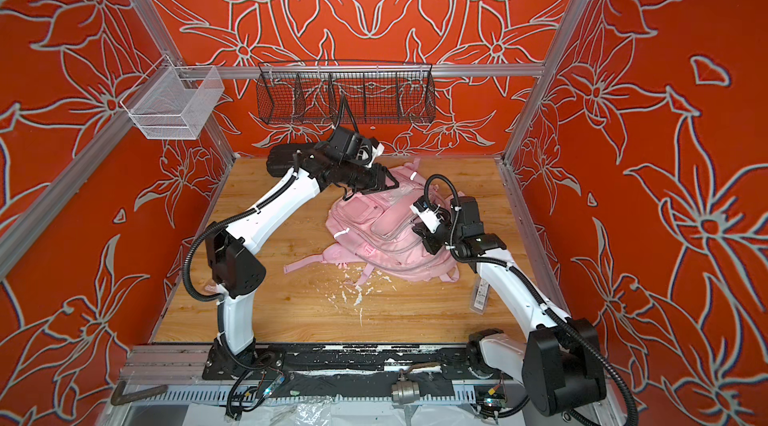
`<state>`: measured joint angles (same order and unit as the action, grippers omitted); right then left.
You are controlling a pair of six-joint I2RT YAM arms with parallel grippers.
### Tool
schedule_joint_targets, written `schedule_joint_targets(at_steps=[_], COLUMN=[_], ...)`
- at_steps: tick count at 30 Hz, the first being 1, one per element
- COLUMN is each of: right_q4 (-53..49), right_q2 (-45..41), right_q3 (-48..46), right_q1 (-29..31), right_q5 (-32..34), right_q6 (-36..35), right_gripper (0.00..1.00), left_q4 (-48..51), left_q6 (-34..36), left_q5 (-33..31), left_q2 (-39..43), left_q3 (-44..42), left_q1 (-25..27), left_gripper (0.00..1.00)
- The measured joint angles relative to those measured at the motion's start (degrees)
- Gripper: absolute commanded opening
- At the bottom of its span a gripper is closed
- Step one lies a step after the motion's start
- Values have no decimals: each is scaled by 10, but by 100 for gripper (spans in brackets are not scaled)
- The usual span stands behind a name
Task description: Pack the student bag
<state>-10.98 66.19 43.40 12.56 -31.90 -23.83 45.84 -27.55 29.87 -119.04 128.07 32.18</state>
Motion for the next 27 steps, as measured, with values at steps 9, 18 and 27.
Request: schedule_joint_targets(at_steps=[9, 18, 27], right_q4=[41, 50, 50], right_q2=[-23, -27, -27], right_q3=[-39, -52, -53], right_q1=[22, 39, 49], right_q5=[18, 49, 68], right_q6=[-59, -102, -121], right_gripper=[0, 0, 0], left_q4=[118, 126, 144], left_q6=[65, 100, 132], left_q5=[24, 25, 2], left_q2=[-146, -174, -217], left_q3=[163, 187, 190], left_q1=[12, 36, 73], left_gripper=[49, 51, 55])
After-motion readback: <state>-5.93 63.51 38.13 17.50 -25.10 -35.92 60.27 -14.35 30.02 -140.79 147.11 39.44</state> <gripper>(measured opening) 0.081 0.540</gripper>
